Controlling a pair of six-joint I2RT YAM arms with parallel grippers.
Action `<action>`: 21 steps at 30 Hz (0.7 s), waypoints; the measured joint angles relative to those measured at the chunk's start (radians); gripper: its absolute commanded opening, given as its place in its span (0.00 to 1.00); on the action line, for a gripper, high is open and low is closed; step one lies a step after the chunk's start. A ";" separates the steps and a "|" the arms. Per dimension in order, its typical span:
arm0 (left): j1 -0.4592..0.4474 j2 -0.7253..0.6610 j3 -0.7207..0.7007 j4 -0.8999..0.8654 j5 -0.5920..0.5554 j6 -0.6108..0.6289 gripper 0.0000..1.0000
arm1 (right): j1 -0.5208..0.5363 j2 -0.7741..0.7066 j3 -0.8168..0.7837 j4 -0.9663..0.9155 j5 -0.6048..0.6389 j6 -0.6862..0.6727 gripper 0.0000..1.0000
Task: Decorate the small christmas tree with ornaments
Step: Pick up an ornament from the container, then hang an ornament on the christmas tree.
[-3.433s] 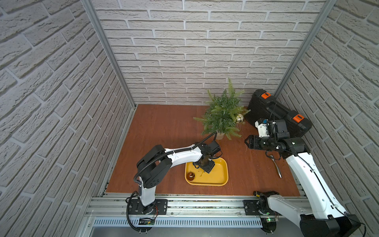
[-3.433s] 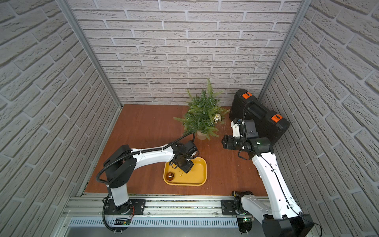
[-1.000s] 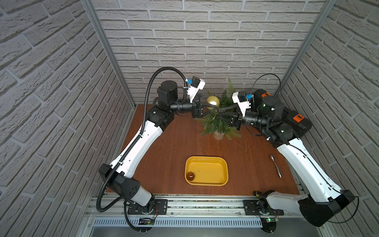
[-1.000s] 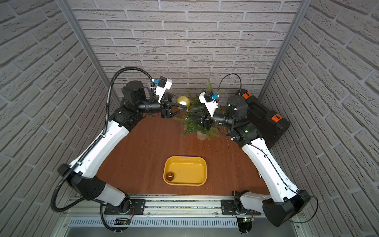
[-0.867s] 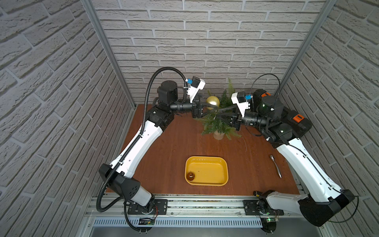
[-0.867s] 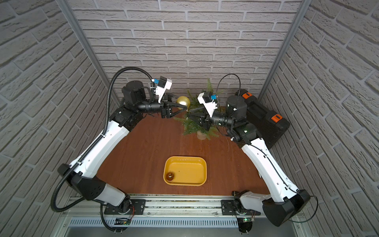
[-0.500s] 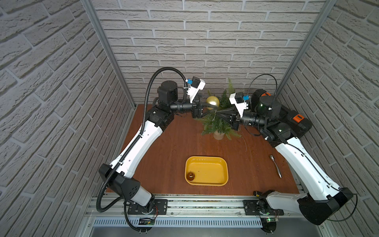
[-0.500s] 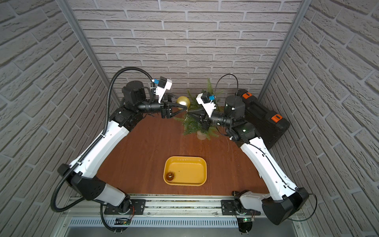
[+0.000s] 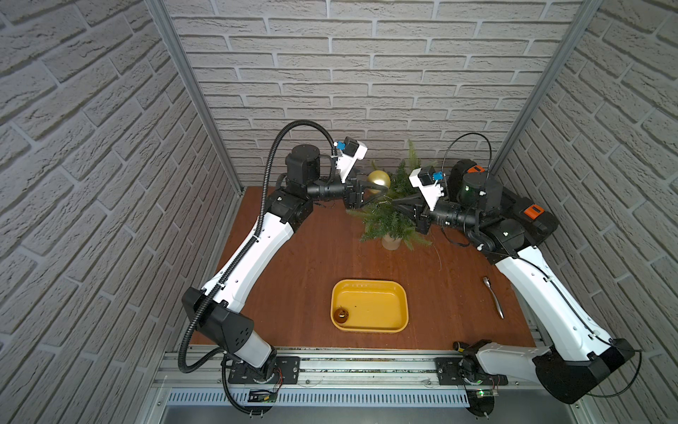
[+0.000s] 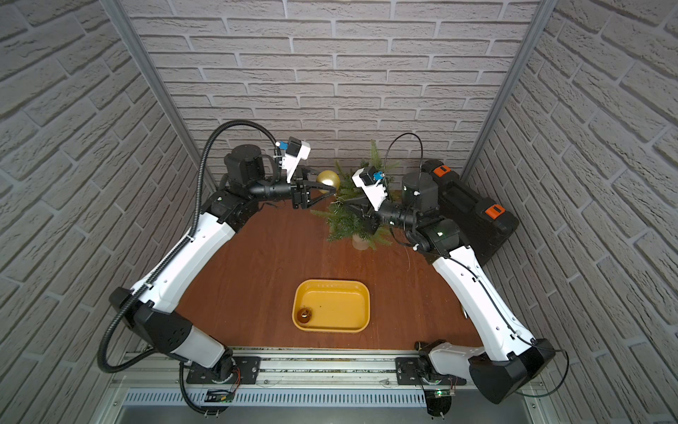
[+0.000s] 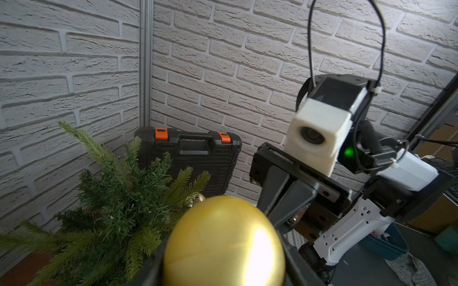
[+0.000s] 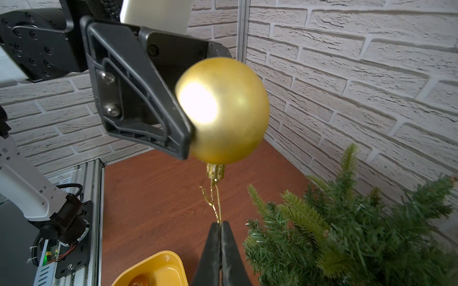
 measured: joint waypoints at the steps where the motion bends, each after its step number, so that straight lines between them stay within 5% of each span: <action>1: 0.000 0.013 0.000 0.004 -0.004 0.000 0.34 | 0.000 0.000 0.007 -0.013 0.015 -0.001 0.06; 21: 0.027 0.084 -0.015 0.144 -0.063 -0.063 0.32 | 0.000 0.108 0.147 -0.132 0.146 -0.003 0.06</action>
